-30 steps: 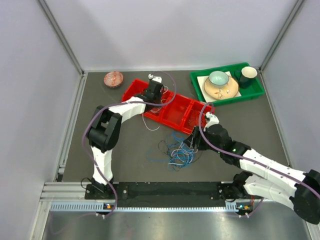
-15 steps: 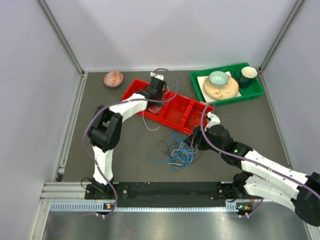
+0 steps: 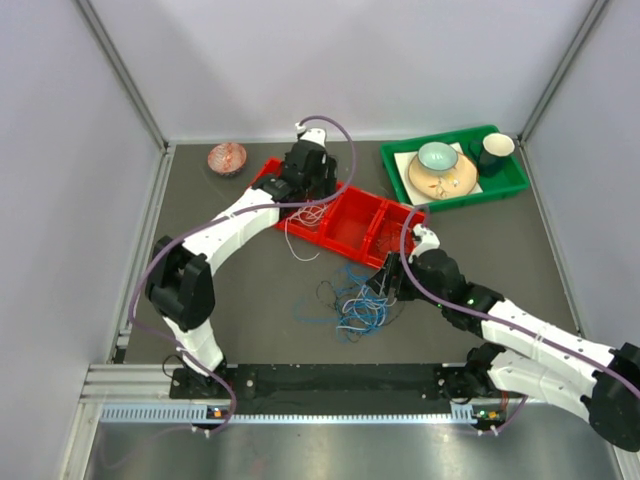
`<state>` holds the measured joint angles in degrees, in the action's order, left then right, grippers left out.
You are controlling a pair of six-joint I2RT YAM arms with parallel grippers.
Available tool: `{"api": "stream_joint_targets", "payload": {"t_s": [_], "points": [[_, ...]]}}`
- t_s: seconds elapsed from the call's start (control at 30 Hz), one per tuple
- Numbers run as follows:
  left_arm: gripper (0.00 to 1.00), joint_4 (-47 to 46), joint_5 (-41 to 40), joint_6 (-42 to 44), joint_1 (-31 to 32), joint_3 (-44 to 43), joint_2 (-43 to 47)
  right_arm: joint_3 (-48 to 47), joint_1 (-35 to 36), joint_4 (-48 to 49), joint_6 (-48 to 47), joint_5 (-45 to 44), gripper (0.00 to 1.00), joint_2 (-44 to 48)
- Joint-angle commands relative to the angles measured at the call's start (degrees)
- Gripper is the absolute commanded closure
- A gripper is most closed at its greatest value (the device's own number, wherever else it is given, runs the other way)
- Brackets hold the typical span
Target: Untangle the cables
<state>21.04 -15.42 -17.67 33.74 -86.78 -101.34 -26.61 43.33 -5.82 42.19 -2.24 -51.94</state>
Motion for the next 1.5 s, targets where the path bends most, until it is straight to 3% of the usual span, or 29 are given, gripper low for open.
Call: {"api": "stream_joint_targets", "payload": {"t_s": [0.0, 0.23, 0.43, 0.7, 0.97, 1.17, 1.23, 1.37, 1.47], "points": [[0.27, -0.48, -4.34, 0.71, -0.34, -2.15, -1.92, -1.25, 0.17, 0.64, -0.1, 0.39, 0.27, -0.53], [0.49, 0.15, -8.23, -2.18, -0.95, -5.77, -10.28, -0.64, 0.17, 0.38, -0.18, -0.04, 0.27, 1.05], [0.47, -1.52, -6.21, -5.88, -1.83, -3.05, -12.83, -0.55, 0.09, 0.11, -0.01, 0.31, 0.27, 1.05], [0.46, -3.56, 0.56, -2.9, -2.01, -4.71, -14.94, -1.25, 0.09, -0.06, -0.36, 0.22, 0.27, 0.79], [0.42, -1.09, 4.35, -3.42, -1.31, -0.67, 1.92, -1.51, 0.09, 0.02, -0.1, 0.04, 0.27, 0.09], [0.23, 2.25, 2.94, -6.14, 0.8, 8.37, 12.21, -2.04, 0.17, 1.25, -0.18, 0.83, 0.27, -1.23], [0.21, 2.86, 0.14, -9.12, 0.89, 13.36, 15.97, -2.13, 0.17, 1.34, -0.18, 1.1, 0.27, -1.32], [0.39, 1.3, -4.36, -17.38, -0.16, 23.83, 20.3, -2.04, 0.17, 1.52, -0.53, 1.71, 0.27, -1.41], [0.46, 1.89, -4.6, -23.97, -1.04, 28.24, 18.9, -2.39, 0.17, 1.61, -0.89, 1.98, 0.27, -1.85]]}}
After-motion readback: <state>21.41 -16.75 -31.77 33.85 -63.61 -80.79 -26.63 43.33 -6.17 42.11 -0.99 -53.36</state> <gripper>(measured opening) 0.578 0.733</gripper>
